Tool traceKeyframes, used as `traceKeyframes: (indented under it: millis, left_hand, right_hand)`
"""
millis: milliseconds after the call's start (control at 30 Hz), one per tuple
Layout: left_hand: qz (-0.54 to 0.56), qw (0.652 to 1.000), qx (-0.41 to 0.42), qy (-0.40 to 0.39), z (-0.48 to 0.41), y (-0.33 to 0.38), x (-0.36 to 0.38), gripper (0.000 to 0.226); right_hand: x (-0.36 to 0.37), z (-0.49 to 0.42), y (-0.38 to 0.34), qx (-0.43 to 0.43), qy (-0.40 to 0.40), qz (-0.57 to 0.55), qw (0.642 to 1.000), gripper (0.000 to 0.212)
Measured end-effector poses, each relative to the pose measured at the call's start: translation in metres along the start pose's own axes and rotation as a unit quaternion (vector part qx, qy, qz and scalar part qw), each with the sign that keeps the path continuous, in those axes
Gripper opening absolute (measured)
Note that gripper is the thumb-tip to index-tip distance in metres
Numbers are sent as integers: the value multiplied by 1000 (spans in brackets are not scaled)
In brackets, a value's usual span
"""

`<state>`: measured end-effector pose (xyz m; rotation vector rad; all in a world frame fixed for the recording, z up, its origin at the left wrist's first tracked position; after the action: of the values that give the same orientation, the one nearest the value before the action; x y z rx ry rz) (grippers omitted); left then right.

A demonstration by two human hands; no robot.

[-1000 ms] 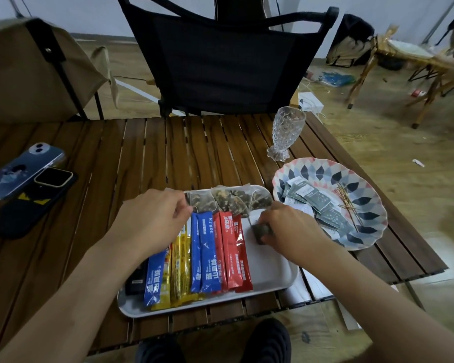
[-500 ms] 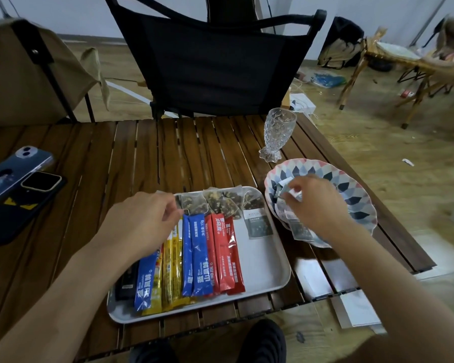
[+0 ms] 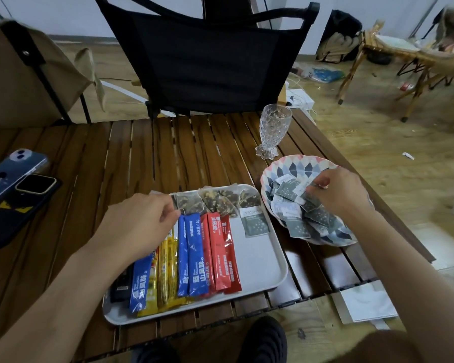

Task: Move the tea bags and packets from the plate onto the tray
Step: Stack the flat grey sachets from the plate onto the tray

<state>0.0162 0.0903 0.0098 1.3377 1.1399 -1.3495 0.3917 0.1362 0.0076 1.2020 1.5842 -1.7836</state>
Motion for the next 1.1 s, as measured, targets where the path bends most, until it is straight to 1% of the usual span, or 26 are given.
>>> traceKeyframes:
  millis: [67, 133, 167, 233, 333, 400, 467, 667, 833, 1000, 1100]
  left_hand:
    - [-2, 1000, 0, 0, 0, 0, 0, 22]
    - [-6, 1000, -2, 1, 0, 0, -1, 22]
    - [-7, 1000, -2, 2, 0, 0, 0, 22]
    - [-8, 1000, -4, 2, 0, 0, 0, 23]
    - [-8, 1000, -3, -1, 0, 1, 1, 23]
    - [-10, 1000, -1, 1, 1, 1, 1, 23]
    - [-9, 1000, 2, -3, 1, 1, 1, 23]
    - [-3, 1000, 3, -4, 0, -2, 2, 24]
    - [0, 1000, 6, -1, 1, -4, 1, 22]
    - [-2, 1000, 6, -2, 1, -2, 0, 20]
    - [6, 1000, 10, -5, 2, 2, -1, 19]
  right_hand:
    - [-9, 1, -6, -7, 0, -47, 999, 15]
    - [-13, 9, -19, -18, -28, -105, 994, 14]
    - [-11, 16, -27, -25, -56, -134, 989, 15]
    - [2, 35, -44, -20, -137, -175, 975, 15]
    - [37, 57, -60, -1, -242, -163, 956, 15]
    - [58, 63, -65, 1, -269, -136, 953, 14]
    - [70, 67, -71, -5, -277, -118, 954, 12]
    - [82, 80, -81, 14, -309, -110, 944, 19]
    - [66, 77, -78, 24, -292, -102, 951, 14]
    - [72, 84, -73, 34, -324, -109, 939, 13]
    - [85, 80, -77, 17, -288, -132, 948, 15]
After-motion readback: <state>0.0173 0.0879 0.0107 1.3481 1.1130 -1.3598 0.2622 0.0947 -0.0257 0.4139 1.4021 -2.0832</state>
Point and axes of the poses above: each hand's wrist, its own z-axis away from the middle knuckle, its own x-axis out of the palm, y = z × x, the point moved 7 cm from there along -z, towards the middle knuckle, and after that the axes turned 15 degrees about -z, right-handed, at the moved point
